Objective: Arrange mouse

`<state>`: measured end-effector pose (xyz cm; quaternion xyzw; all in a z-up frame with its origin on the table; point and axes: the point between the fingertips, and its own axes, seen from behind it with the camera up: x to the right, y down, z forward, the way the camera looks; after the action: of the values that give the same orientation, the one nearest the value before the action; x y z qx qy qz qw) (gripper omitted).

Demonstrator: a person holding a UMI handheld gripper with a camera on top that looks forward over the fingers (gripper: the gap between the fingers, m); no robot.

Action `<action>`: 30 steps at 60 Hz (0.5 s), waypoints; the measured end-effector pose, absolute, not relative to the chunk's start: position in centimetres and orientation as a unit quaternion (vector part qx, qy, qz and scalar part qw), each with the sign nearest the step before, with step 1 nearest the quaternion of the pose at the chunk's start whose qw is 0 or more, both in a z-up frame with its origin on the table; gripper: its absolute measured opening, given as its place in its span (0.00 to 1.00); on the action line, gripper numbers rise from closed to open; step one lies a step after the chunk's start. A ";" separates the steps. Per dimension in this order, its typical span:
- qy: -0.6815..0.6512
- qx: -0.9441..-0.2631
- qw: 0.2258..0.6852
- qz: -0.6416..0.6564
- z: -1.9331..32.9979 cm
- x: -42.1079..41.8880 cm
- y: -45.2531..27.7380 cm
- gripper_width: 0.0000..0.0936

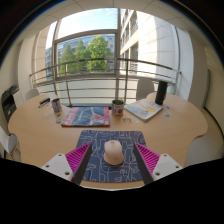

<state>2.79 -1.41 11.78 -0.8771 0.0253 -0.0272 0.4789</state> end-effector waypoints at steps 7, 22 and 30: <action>0.024 -0.873 0.487 -0.031 15.3 1.5 -6.0 0.90; 0.017 -0.868 0.495 -0.029 18.8 -1.4 -16.1 0.91; 0.023 -0.869 0.493 -0.039 19.3 -1.7 -20.2 0.91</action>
<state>-1.66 -20.21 19.33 -0.8691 0.0227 -0.0391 0.4925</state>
